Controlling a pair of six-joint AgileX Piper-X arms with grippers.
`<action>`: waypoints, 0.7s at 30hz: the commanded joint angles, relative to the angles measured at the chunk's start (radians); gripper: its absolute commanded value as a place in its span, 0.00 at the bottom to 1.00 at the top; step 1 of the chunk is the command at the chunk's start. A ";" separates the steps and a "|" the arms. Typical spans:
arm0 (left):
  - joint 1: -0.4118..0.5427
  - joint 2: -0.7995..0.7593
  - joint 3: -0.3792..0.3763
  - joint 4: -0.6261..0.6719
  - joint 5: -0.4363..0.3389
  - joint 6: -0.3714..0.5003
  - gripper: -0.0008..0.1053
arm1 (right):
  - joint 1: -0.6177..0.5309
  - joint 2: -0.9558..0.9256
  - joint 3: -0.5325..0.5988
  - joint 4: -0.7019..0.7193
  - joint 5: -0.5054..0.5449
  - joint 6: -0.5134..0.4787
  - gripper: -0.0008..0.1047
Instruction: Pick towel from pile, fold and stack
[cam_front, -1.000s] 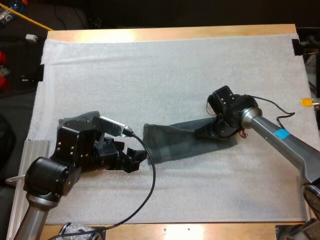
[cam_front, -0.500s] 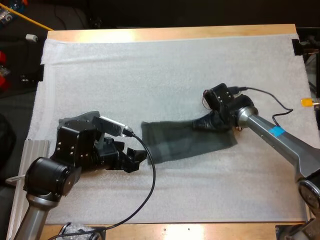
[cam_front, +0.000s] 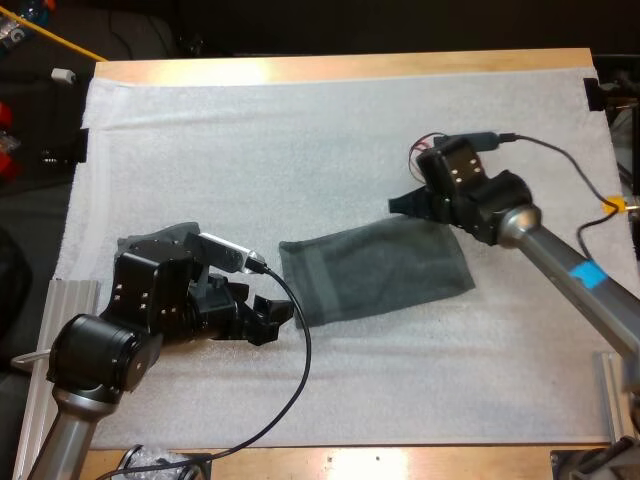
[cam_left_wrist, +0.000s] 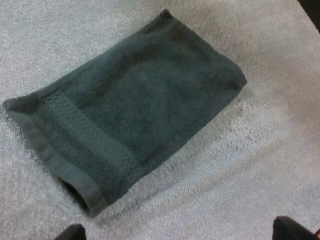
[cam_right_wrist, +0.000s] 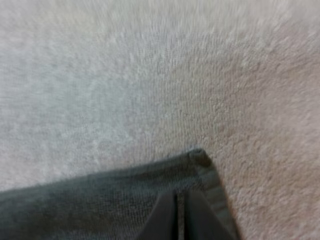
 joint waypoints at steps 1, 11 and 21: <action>-0.005 -0.006 -0.008 0.002 0.008 -0.001 0.66 | -0.002 -0.038 -0.012 0.025 0.012 -0.030 0.01; -0.005 -0.006 -0.008 0.014 0.023 -0.003 0.66 | -0.002 -0.201 -0.012 0.163 0.012 -0.078 0.55; -0.005 -0.090 -0.008 0.029 0.023 -0.175 0.66 | -0.180 -0.235 -0.010 0.294 -0.259 -0.088 0.58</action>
